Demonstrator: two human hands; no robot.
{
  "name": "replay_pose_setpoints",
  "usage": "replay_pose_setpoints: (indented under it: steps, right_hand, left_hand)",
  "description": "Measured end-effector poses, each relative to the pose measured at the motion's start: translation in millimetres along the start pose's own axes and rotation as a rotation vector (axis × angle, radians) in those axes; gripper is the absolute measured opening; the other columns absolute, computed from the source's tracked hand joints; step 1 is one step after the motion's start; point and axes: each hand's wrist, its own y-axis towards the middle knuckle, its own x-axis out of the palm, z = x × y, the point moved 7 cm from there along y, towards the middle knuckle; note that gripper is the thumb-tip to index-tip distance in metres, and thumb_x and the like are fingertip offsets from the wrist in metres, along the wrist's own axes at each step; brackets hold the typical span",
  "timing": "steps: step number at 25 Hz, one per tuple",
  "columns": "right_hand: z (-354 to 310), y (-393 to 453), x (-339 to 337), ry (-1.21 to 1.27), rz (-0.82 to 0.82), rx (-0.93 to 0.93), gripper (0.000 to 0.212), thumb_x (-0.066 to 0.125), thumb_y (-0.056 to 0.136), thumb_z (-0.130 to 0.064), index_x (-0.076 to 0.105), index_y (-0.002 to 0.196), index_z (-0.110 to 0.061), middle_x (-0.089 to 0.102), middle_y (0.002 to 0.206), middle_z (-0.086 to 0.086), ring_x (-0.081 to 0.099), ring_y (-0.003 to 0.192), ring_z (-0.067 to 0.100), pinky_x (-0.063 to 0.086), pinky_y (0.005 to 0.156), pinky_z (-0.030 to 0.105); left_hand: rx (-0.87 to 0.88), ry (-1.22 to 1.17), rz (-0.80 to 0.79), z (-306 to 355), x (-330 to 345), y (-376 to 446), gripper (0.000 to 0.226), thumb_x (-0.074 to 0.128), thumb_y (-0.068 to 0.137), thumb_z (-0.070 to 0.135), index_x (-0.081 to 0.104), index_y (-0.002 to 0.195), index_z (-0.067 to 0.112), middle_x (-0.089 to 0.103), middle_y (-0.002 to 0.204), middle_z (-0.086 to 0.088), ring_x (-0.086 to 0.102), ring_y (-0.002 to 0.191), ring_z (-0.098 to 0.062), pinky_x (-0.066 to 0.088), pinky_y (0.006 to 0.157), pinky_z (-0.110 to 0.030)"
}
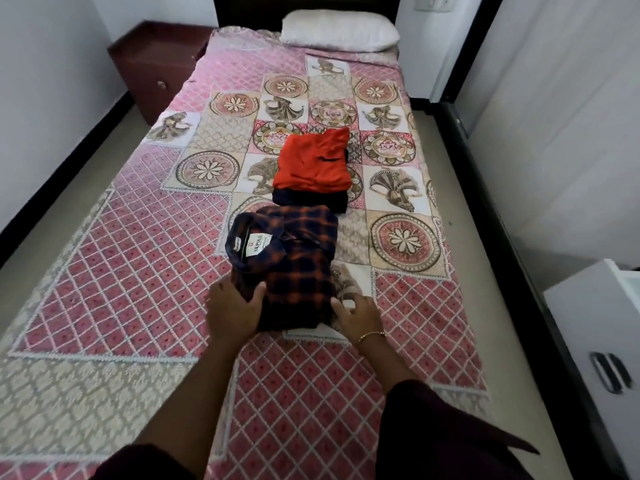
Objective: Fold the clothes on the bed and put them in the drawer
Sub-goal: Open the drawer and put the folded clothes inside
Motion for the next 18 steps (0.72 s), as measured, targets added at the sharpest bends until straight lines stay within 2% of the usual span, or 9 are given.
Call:
replay_pose_setpoints:
  steps: [1, 3, 5, 7, 9, 12, 15, 18]
  right_hand:
    - [-1.1, 9.6, 4.4, 0.028, 0.006, 0.009, 0.051, 0.054, 0.091, -0.042, 0.054, 0.122, -0.001, 0.050, 0.123, 0.016, 0.051, 0.113, 0.031, 0.043, 0.090, 0.036]
    - [-7.7, 31.5, 14.9, 0.108, 0.002, 0.024, 0.065, 0.055, 0.087, -0.051, 0.049, 0.131, -0.003, 0.052, 0.122, 0.012, 0.050, 0.115, 0.026, 0.042, 0.092, 0.035]
    - [-10.8, 52.2, 25.8, 0.242, -0.001, 0.078, 0.075, 0.054, 0.085, -0.056, 0.038, 0.141, -0.009, 0.046, 0.139, 0.011, 0.044, 0.127, 0.027, 0.038, 0.105, 0.042]
    - [-6.3, 69.2, 33.7, 0.329, -0.014, 0.148, 0.075, 0.053, 0.084, -0.058, 0.037, 0.142, -0.013, 0.045, 0.142, 0.009, 0.044, 0.128, 0.030, 0.036, 0.108, 0.046]
    - [1.3, 80.8, 42.9, 0.360, -0.045, 0.208, 0.076, 0.054, 0.082, -0.061, 0.040, 0.140, -0.015, 0.047, 0.141, 0.008, 0.046, 0.126, 0.031, 0.037, 0.107, 0.048]
    - [8.1, 93.4, 54.5, 0.411, -0.019, 0.281, 0.069, 0.065, 0.075, -0.058, 0.055, 0.126, -0.013, 0.059, 0.125, 0.009, 0.057, 0.111, 0.030, 0.046, 0.098, 0.045]
    - [8.1, 106.9, 59.7, 0.461, 0.004, 0.324, 0.060, 0.072, 0.076, -0.045, 0.057, 0.123, -0.011, 0.062, 0.120, 0.009, 0.060, 0.106, 0.029, 0.049, 0.094, 0.042]
    - [9.0, 113.1, 63.5, 0.457, 0.015, 0.352, 0.055, 0.073, 0.077, -0.038, 0.058, 0.122, -0.011, 0.062, 0.120, 0.009, 0.059, 0.107, 0.029, 0.049, 0.093, 0.040]
  left_hand:
    - [-0.065, -0.067, -0.020, -7.2, 5.7, 11.8, 0.078, 0.054, 0.087, 0.053, 0.037, 0.135, -0.005, 0.043, 0.134, -0.027, 0.042, 0.123, -0.041, 0.038, 0.098, -0.047]
    - [-0.142, -0.181, -0.071, -20.0, 19.4, 38.8, 0.096, 0.050, 0.082, 0.066, 0.025, 0.144, -0.003, 0.033, 0.145, -0.027, 0.035, 0.132, -0.041, 0.034, 0.105, -0.049]
    - [-0.205, -0.297, -0.158, -37.3, 39.9, 64.6, 0.111, 0.049, 0.072, 0.077, 0.020, 0.146, 0.000, 0.030, 0.149, -0.024, 0.035, 0.134, -0.039, 0.034, 0.107, -0.049]
    - [-0.286, -0.512, -0.277, -49.4, 60.7, 81.3, 0.122, 0.057, 0.059, 0.084, 0.025, 0.146, 0.005, 0.036, 0.147, -0.020, 0.043, 0.129, -0.037, 0.040, 0.104, -0.048]
    - [-0.350, -0.734, -0.392, -51.6, 77.5, 88.5, 0.126, 0.064, 0.039, 0.089, 0.043, 0.138, 0.015, 0.051, 0.137, -0.013, 0.057, 0.116, -0.031, 0.049, 0.096, -0.046]
    - [-0.339, -0.913, -0.539, -37.8, 93.6, 96.2, 0.110, 0.073, 0.033, 0.082, 0.059, 0.124, 0.023, 0.066, 0.117, -0.005, 0.066, 0.101, -0.023, 0.054, 0.088, -0.042]
    - [-0.398, -0.971, -0.583, -35.6, 105.7, 102.1, 0.076, 0.078, 0.055, 0.060, 0.064, 0.117, 0.018, 0.070, 0.107, -0.006, 0.069, 0.093, -0.023, 0.057, 0.076, -0.036]
    - [-0.461, -1.027, -0.581, -40.5, 116.2, 106.4, 0.049, 0.078, 0.071, 0.039, 0.067, 0.110, 0.014, 0.071, 0.105, -0.010, 0.069, 0.092, -0.026, 0.057, 0.079, -0.040]
